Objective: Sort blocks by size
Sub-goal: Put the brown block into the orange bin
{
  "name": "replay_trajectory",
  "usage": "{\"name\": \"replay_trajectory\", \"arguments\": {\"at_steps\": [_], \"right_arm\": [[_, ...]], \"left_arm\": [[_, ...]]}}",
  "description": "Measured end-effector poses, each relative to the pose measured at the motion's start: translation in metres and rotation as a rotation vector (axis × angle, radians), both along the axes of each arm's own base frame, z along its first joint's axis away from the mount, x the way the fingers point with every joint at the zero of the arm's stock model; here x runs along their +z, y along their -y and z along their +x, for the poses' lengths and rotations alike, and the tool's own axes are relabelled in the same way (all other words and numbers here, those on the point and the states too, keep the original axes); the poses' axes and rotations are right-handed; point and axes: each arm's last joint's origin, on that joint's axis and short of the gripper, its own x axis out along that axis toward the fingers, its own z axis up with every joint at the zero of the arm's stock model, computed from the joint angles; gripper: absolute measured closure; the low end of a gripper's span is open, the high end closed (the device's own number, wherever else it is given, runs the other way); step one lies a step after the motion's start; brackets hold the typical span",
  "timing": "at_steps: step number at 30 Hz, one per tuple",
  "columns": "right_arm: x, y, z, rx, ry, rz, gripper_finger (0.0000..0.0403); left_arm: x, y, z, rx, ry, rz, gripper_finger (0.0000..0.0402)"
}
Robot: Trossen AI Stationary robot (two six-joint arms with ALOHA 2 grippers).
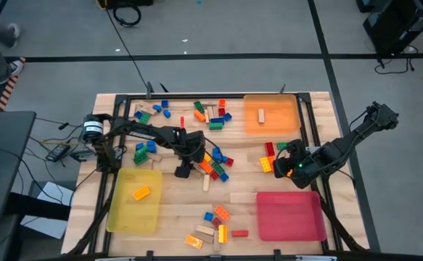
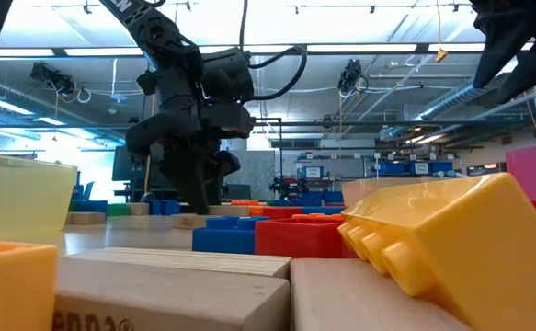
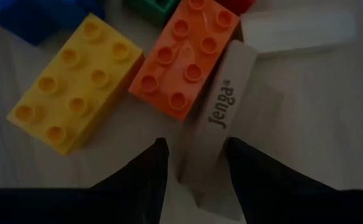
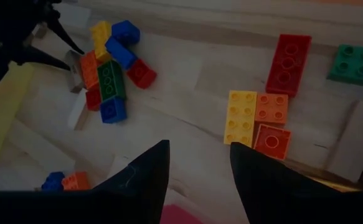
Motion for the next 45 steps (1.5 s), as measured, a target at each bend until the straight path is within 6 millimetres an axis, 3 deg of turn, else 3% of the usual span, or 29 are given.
{"name": "replay_trajectory", "arguments": {"at_steps": [6,14,22,33,40,45], "right_arm": [[0.0,0.002,0.001,-0.017,0.009,-0.014,0.0222],[0.0,0.004,0.002,-0.022,0.008,-0.018,0.022],[0.001,0.003,0.003,-0.021,0.015,-0.015,0.022],[0.007,0.005,0.012,-0.084,0.181,-0.113,0.0219],[0.018,0.016,0.034,-0.07,0.292,-0.177,0.0203],[0.036,0.032,0.056,-0.04,0.428,-0.283,0.0178]], "left_arm": [[0.002,-0.002,0.0,0.016,0.012,0.001,0.0253],[0.016,-0.002,-0.009,0.03,0.008,0.031,0.0348],[0.047,-0.001,-0.017,0.059,0.099,0.025,0.0348],[0.096,-0.017,-0.02,0.418,0.348,-0.212,0.0342],[0.122,-0.045,-0.013,0.488,0.567,-0.507,0.0341],[0.142,-0.053,-0.008,0.46,0.726,-0.648,0.0341]]}}
